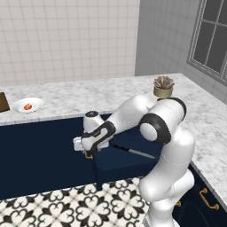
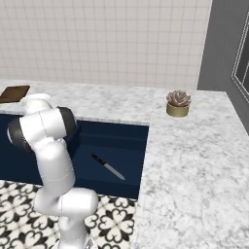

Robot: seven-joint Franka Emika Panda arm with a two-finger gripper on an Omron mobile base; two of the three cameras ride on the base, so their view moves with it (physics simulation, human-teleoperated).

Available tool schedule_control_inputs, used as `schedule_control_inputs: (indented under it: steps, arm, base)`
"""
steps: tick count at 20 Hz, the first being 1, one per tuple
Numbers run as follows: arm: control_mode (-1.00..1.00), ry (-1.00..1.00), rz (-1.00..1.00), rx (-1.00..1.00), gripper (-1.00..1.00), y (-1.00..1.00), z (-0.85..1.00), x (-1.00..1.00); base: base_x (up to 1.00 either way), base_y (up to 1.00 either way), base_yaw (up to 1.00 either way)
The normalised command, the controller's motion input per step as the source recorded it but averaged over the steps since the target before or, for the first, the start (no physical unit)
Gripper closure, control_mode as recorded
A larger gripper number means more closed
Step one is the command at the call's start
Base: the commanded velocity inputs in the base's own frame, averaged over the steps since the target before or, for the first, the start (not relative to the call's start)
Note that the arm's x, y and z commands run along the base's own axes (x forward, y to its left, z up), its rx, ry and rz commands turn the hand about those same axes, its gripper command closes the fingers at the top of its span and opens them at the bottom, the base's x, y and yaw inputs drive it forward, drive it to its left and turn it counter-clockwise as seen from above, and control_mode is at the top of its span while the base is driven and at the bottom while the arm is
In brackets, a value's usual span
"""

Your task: Pick up the knife from the drawer and place it on the cutting board. Then place the meat from the plate to the cutting board.

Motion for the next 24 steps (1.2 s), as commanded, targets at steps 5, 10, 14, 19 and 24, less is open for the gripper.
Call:
schedule_control_inputs:
  steps: [5, 10, 14, 19, 24]
  arm:
    - [-1.0, -0.11, -0.04, 0.21, -1.0, -0.56, 1.0, 0.0]
    - [-1.0, -0.29, 0.0, 0.31, -1.0, -1.0, 1.0, -0.05]
    - [-1.0, -0.04, 0.0, 0.14, -1.0, -1.0, 0.43, 0.0]
    - [-1.0, -0.02, 0.16, -0.16, -1.0, -0.06, -0.31, 0.14]
    - [-1.0, -0.05, 0.37, -0.17, -1.0, -0.47, 0.0, 0.37]
  base:
    - [0.0, 0.0, 0.0]
    - [0.0, 0.0, 0.0]
    - [0.0, 0.0, 0.0]
    - [0.0, 0.0, 0.0]
    - [0.0, 0.0, 0.0]
